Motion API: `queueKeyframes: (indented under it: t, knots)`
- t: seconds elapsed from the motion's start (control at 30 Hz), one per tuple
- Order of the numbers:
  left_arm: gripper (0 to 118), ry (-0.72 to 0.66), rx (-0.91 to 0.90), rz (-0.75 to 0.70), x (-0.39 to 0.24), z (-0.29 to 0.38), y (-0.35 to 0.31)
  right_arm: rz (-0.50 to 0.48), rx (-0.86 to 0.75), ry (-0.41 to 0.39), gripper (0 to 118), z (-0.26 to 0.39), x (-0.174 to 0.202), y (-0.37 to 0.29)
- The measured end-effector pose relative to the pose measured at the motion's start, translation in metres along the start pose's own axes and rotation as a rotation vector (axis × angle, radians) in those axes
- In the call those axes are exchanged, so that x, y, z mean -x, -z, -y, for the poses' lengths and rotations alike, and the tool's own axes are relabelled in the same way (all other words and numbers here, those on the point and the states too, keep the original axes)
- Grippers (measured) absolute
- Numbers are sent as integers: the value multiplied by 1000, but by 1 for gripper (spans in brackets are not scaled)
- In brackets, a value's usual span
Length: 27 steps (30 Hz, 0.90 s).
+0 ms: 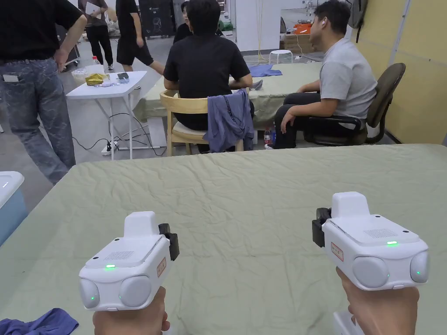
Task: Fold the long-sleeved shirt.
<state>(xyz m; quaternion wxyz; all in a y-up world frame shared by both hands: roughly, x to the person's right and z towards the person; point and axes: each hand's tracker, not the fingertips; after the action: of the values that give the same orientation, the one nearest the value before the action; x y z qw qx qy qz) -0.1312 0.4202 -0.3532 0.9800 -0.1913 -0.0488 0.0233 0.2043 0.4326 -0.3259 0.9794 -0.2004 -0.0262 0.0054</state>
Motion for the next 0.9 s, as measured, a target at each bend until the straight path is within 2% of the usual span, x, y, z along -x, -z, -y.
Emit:
queueKeyframes:
  t: [0.9]
  knots:
    - [0,1,2,3,0,0,-2,6,-1,3,1,0,-3,-3]
